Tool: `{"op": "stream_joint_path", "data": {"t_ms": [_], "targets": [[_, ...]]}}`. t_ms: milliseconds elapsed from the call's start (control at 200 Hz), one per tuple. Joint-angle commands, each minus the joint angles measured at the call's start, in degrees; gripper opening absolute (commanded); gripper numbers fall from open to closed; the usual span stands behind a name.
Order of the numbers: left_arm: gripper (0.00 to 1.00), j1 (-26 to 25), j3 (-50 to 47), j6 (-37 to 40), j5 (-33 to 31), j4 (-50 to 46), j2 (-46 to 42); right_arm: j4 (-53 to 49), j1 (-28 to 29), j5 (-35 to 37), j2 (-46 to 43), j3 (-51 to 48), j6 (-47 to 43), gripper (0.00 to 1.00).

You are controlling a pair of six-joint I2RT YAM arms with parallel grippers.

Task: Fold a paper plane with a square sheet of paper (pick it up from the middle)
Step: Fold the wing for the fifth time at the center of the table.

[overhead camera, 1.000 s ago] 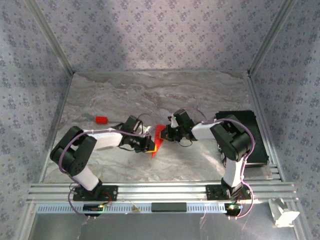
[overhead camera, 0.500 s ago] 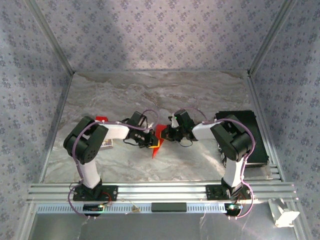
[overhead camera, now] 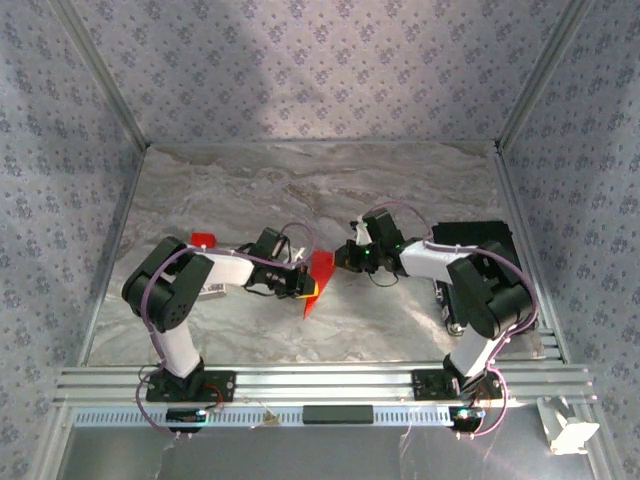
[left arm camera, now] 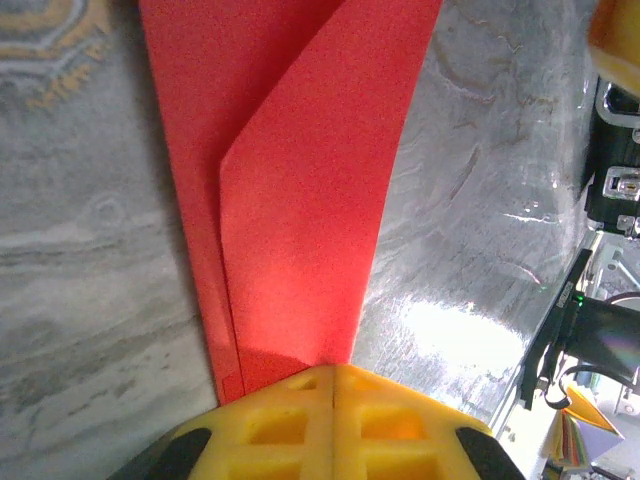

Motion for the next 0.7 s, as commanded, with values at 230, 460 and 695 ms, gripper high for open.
{"op": "stream_joint_path", "data": {"t_ms": [230, 460, 695], "targets": [[0.0, -0.15, -0.95, 0.84, -2.67, -5.81, 2.31, -0.69, 5.4, 0.14, 9.03, 4.41, -0.76, 0.07], [0.0, -0.3, -1.42, 0.48, -2.56, -5.16, 2.82, 1.84, 1.23, -0.41, 10.74, 2.92, 0.26, 0.06], [0.0, -1.7, -1.5, -0.08, -2.87, -4.38, 3.78, 0.08, -4.23, 0.86, 10.77, 4.05, 2.32, 0.06]]}}
